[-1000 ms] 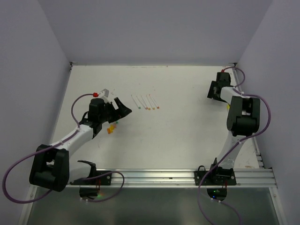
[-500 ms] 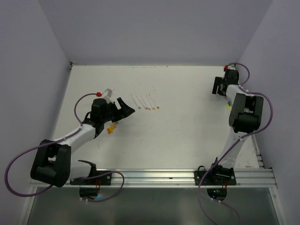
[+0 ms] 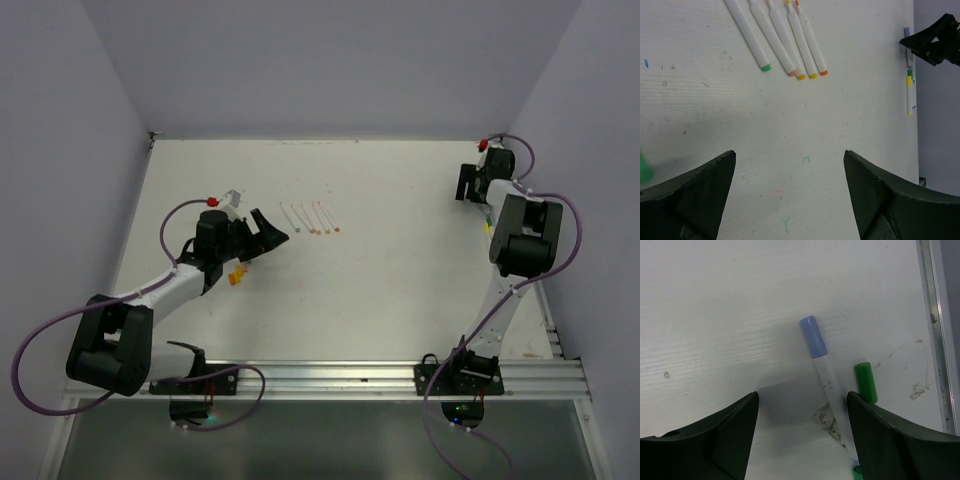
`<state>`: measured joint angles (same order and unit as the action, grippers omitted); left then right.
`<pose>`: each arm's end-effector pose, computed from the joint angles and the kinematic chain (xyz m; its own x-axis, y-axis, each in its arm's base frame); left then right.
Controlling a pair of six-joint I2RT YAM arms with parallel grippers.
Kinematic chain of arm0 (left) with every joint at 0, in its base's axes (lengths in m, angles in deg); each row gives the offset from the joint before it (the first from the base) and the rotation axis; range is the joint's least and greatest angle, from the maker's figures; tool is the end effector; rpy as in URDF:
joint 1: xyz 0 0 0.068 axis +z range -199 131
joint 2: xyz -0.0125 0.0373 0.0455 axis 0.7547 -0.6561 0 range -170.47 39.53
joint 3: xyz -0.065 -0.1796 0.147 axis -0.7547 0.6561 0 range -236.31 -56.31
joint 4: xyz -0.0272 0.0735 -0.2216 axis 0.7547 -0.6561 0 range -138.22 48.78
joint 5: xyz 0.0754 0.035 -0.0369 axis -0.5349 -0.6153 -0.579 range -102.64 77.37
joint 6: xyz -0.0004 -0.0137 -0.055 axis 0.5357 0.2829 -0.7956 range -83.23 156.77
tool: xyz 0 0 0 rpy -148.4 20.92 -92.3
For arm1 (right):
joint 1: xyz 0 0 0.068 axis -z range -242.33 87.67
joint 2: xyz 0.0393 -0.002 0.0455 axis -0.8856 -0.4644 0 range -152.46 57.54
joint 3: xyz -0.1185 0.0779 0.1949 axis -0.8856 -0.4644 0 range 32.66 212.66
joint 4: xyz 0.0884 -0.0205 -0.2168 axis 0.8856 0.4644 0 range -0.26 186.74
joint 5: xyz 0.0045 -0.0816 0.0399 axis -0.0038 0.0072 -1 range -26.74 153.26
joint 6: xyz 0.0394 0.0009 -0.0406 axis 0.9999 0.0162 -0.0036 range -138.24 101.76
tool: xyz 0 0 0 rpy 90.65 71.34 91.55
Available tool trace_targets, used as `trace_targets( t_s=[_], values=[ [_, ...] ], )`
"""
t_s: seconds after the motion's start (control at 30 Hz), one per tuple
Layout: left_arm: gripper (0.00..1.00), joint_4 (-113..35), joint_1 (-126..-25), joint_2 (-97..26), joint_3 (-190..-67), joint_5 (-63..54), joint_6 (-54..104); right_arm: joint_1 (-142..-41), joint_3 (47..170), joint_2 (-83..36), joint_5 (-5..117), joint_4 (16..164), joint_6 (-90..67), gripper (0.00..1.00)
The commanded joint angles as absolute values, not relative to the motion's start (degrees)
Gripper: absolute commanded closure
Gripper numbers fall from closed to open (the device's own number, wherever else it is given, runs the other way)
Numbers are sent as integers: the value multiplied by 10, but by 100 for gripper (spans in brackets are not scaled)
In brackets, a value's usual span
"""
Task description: Open the pen caps
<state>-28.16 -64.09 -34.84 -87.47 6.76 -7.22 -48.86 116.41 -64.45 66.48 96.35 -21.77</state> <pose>0.2408 -0.0787 0.1754 -0.7120 -0.4865 -0.5063 0.0394 0.6923 -0.7205 0.4178 -0.1024 0.1425 -0.7013 0.1048 -0.7051 0.2285 0.9700 -0.0832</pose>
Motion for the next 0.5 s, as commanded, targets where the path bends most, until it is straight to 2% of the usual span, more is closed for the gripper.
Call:
trace_targets(
  t_s=[0.0, 0.13, 0.2, 0.23, 0.3, 0.33, 0.37, 0.47],
  values=[
    [9, -243, -645, -351, -876, 77, -75, -488, 1184, -667, 641, 991, -234, 26],
    [9, -243, -645, -348, -875, 75, -77, -493, 1178, -671, 642, 1019, -254, 41],
    [9, -243, -645, -347, -875, 77, -79, -493, 1147, -654, 646, 1006, -251, 56],
    [9, -246, -645, -346, -874, 78, -81, -493, 1134, -645, 651, 998, -253, 70],
    [9, -248, -645, -342, -875, 85, -83, -494, 1120, -634, 649, 1002, -259, 81],
    [9, -252, -645, -333, -875, 85, -84, -493, 1121, -637, 638, 1004, -263, 96],
    [9, -255, -646, -327, -874, 85, -84, -493, 1119, -639, 639, 1003, -265, 100],
    [9, -269, -648, -303, -873, 70, -80, -498, 1103, -623, 673, 1001, -268, 100]
  ],
)
